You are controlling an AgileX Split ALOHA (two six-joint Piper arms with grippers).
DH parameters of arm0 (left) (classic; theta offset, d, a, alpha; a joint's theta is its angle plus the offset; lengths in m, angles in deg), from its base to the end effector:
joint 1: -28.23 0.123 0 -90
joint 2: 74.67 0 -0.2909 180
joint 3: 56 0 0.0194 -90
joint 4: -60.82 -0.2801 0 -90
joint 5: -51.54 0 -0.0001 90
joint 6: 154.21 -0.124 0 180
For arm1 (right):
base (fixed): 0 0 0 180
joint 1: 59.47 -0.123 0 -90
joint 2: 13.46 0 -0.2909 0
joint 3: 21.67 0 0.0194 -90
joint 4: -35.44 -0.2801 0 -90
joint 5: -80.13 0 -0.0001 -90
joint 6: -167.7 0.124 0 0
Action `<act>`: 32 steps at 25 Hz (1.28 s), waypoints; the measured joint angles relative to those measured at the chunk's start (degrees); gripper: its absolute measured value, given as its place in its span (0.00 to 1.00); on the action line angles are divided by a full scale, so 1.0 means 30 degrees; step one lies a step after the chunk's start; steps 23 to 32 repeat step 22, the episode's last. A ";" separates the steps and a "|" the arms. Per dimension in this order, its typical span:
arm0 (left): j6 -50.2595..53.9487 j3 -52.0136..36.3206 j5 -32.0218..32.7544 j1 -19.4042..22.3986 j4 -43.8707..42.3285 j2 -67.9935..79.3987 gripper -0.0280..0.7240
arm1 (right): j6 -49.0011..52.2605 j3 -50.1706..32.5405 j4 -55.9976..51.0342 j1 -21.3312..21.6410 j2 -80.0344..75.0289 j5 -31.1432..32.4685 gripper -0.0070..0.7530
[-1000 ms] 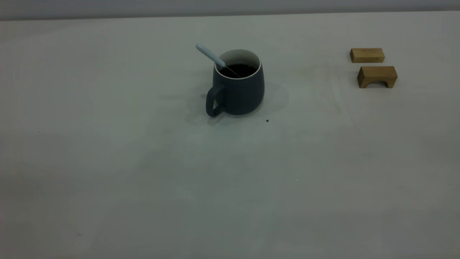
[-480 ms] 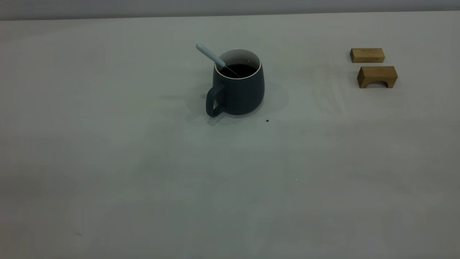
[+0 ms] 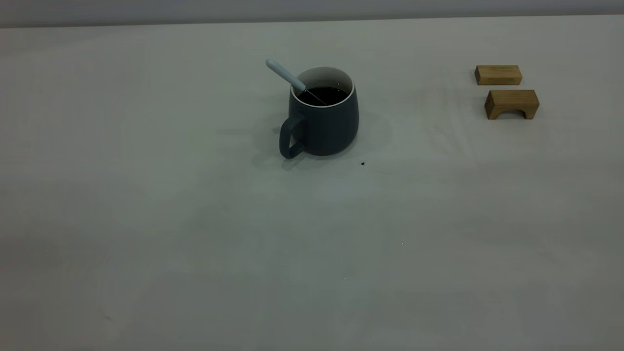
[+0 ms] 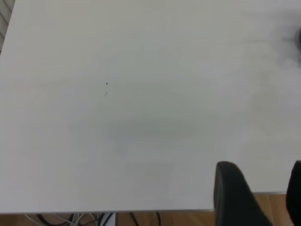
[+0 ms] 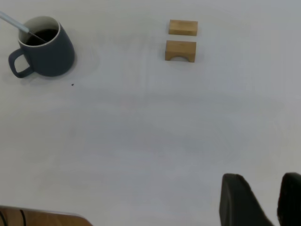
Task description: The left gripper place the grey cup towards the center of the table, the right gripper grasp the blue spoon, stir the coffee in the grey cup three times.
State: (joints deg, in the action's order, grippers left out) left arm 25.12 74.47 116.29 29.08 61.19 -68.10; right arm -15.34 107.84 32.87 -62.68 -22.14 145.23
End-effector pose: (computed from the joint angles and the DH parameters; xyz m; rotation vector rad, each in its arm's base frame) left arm 0.0391 -0.0001 0.2649 -0.0027 2.1092 0.0081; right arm 0.0450 0.0076 0.2573 -0.1211 2.1651 0.0566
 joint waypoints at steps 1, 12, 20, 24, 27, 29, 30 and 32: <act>0.0000 0.0000 0.0000 0.0000 0.0000 0.0000 0.51 | 0.0000 0.0000 -0.0022 0.0179 0.0000 0.0000 0.33; 0.0000 0.0000 0.0000 0.0000 0.0000 0.0000 0.51 | 0.0000 0.0000 -0.0022 0.1113 0.0000 0.0000 0.33; 0.0000 0.0000 0.0000 0.0000 0.0000 0.0000 0.51 | 0.0000 0.0000 -0.0035 0.1113 0.0000 0.0000 0.33; 0.0000 0.0000 0.0000 0.0000 0.0000 0.0000 0.51 | 0.0000 0.0000 -0.0035 0.1113 0.0000 0.0000 0.33; 0.0000 0.0000 0.0000 0.0000 0.0000 0.0000 0.51 | 0.0000 0.0000 -0.0035 0.1113 0.0000 0.0000 0.33; 0.0000 0.0000 0.0000 0.0000 0.0000 0.0000 0.51 | 0.0000 0.0000 -0.0035 0.1113 0.0000 0.0000 0.33; 0.0000 0.0000 0.0000 0.0000 0.0000 0.0000 0.51 | 0.0000 0.0000 -0.0035 0.1113 0.0000 0.0000 0.33; 0.0000 0.0000 0.0000 0.0000 0.0000 0.0000 0.51 | 0.0000 0.0000 -0.0035 0.1113 0.0000 0.0000 0.33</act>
